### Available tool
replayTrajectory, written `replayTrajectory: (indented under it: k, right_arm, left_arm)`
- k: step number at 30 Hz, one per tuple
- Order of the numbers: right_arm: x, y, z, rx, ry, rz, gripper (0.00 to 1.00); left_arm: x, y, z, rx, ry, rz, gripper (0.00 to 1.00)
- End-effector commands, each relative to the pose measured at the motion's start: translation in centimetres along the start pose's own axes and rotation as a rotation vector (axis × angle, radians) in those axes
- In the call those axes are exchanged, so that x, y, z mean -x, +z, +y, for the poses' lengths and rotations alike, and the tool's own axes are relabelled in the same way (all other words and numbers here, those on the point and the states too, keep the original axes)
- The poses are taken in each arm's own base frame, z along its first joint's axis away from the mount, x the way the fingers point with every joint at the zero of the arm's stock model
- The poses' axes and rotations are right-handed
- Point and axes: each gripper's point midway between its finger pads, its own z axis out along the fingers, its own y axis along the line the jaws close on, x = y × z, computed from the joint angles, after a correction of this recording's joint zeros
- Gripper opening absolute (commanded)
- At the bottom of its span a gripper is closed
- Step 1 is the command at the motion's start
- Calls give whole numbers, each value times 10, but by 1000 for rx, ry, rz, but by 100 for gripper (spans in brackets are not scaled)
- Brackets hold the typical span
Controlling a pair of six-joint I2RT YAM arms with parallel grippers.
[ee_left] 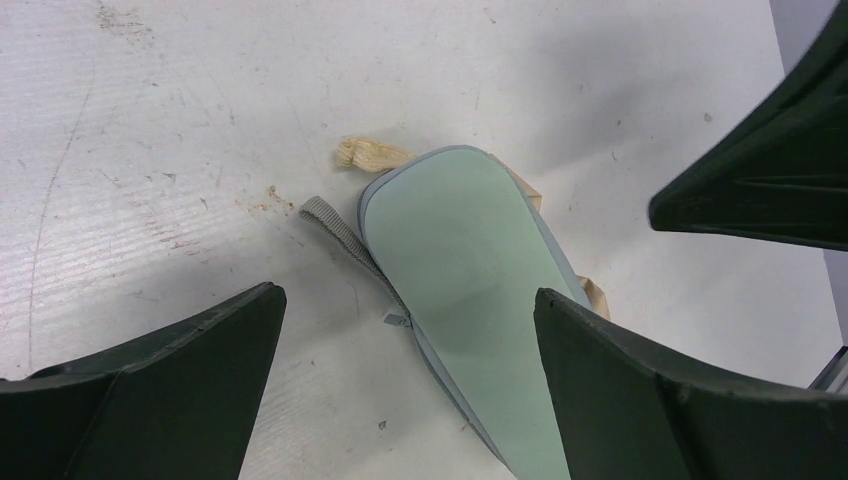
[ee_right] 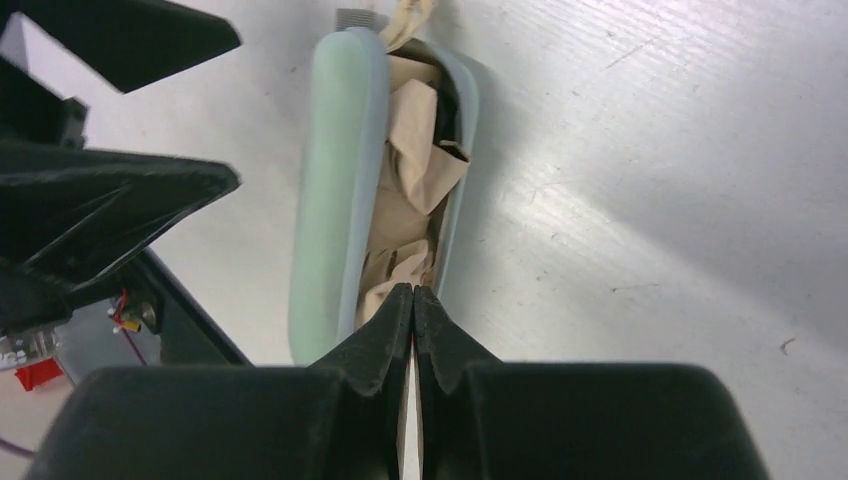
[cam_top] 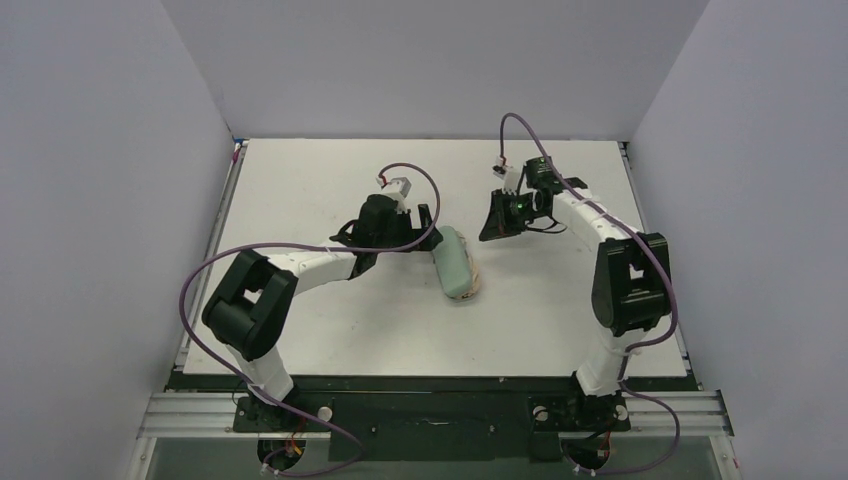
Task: Open the umbrella
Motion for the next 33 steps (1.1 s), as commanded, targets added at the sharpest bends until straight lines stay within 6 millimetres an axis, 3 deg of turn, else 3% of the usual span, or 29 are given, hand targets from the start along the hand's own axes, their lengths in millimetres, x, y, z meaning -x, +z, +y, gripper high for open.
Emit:
replayTrajectory:
  k: [1,5,9,15,19,25,33]
  right_arm:
    - [9,22,-15,-64,16,-4,0]
    - [-1,36,-4,-26,-9,51,0]
    - [-7,43,12,3,-42,75,7]
    - [-4,42,32,44,-51,71,36]
    - [-5,43,44,30,-84,70,48]
    - [-14,55,30,-108,-141,97,54]
    - [-32,66,20,-264,-226,166,57]
  left_arm:
    - [10,-5,-9,-32,25,-39,95]
    - [6,-4,-6,-26,33,-28,95]
    - [6,-3,-6,-25,38,-27,95]
    - [6,-6,-5,-25,34,-27,95]
    - [6,-8,-3,-20,29,-29,95]
    - [6,-15,2,-7,28,-35,96]
    - [10,-30,24,52,-10,-42,97]
